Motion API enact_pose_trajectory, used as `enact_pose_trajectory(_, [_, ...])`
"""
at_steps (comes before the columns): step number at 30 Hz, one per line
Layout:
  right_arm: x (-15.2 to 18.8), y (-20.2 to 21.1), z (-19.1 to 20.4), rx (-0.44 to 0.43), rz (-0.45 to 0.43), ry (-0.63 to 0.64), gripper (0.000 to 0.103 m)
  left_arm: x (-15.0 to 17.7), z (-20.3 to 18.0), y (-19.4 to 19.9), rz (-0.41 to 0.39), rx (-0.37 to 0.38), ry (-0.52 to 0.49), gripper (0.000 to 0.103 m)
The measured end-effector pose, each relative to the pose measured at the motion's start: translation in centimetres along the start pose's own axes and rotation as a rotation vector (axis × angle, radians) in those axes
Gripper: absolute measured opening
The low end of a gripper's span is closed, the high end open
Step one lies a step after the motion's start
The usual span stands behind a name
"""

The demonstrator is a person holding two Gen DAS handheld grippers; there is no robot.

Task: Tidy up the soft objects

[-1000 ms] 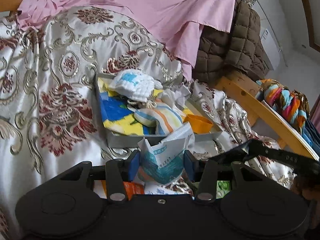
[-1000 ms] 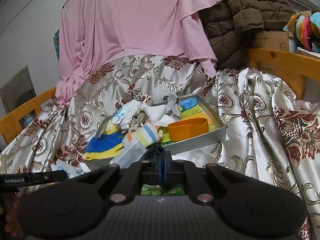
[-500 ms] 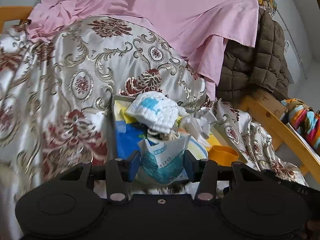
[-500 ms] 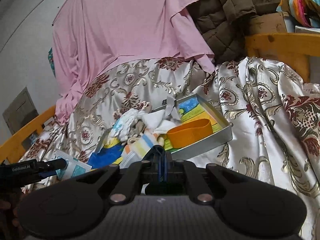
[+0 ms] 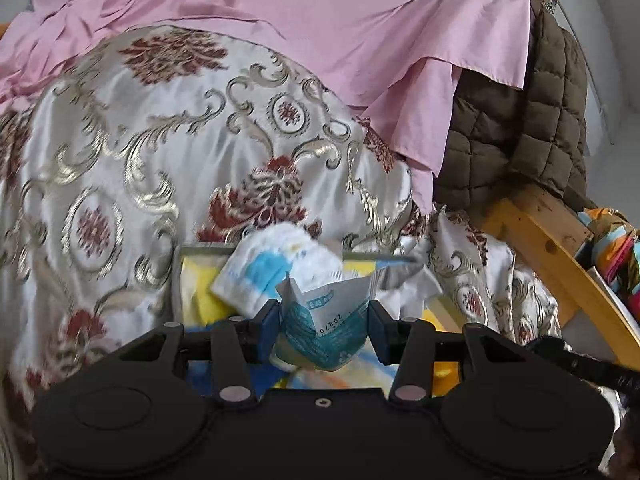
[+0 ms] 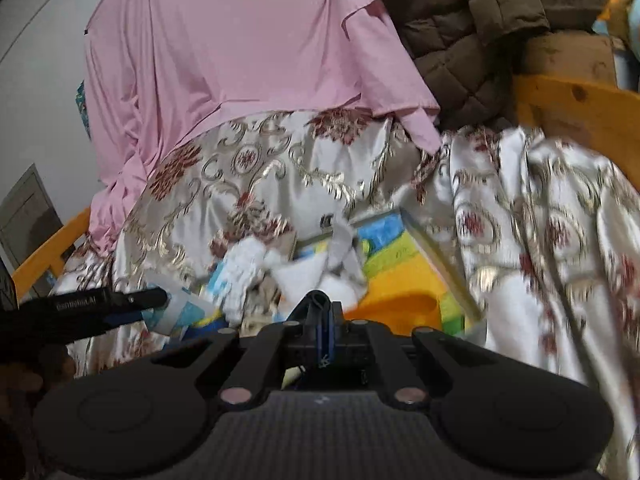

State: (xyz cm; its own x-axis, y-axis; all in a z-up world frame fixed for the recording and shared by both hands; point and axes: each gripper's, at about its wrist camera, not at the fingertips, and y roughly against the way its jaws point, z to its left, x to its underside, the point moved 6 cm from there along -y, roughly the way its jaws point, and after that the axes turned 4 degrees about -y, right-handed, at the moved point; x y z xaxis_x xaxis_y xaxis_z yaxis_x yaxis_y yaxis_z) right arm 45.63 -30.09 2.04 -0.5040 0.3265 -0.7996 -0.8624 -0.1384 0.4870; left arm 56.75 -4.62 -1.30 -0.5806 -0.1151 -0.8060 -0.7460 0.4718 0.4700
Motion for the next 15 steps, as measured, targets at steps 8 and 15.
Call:
enact_pose_trajectory(8, [-6.4,-3.2,1.0,0.018,-0.034,0.109,0.003,-4.1,-2.6,-4.7,-0.030,0.034,-0.066,0.049])
enact_pose_trajectory(15, [-9.9,-10.1,0.3,0.073,-0.032,0.119,0.003,-6.0,-3.6,-10.6,-0.038,0.008,-0.020,0.049])
